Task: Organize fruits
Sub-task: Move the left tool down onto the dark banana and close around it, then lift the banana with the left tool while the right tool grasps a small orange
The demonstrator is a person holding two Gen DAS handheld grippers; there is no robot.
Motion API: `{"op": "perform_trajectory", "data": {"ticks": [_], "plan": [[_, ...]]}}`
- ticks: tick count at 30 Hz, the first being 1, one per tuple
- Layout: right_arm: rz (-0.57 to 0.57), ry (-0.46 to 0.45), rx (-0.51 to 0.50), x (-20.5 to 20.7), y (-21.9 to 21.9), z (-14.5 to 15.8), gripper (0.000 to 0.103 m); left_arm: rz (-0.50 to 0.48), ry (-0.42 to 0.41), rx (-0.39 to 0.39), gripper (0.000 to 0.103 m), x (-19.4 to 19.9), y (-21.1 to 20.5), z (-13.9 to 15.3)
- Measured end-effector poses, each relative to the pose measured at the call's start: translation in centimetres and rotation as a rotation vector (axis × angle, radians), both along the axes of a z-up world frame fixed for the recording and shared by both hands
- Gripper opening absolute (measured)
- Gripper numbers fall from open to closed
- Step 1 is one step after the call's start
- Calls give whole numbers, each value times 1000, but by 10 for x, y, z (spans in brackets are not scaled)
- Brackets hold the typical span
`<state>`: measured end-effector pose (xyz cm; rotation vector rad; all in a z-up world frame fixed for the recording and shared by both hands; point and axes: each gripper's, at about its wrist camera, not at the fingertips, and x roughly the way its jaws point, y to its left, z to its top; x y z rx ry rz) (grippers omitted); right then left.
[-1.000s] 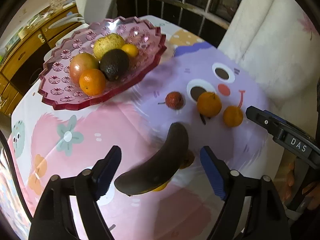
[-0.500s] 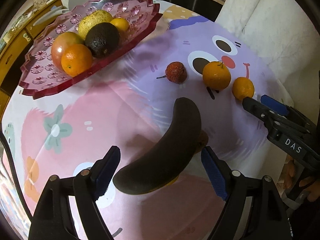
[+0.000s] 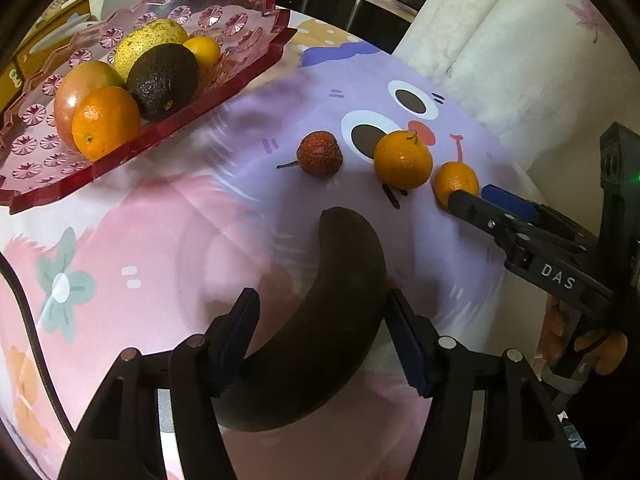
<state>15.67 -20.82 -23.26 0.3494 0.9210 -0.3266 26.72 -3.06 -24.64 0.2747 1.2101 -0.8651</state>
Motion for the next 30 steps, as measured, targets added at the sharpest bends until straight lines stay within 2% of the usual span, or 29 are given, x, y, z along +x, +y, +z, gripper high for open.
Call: {"op": "perform_trajectory", "data": {"ticks": [4, 6, 12, 16, 21, 30], "plan": [[14, -12, -7, 3, 0, 0, 64, -6, 14, -21, 57, 0, 3, -1], [19, -12, -13, 6, 0, 0, 62, -13, 33, -43, 51, 1, 6, -2], [28, -5, -7, 8, -1, -2, 49, -17, 69, -86, 40, 1, 11, -1], [41, -3, -1, 9, -1, -1, 40, 2, 76, -109, 37, 1, 14, 1], [53, 2, 7, 9, -3, -1, 40, 56, 65, -139, 32, 2, 22, 8], [80, -18, 22, 11, -7, 13, 39, 125, 20, -216, 31, 2, 30, 25]]}}
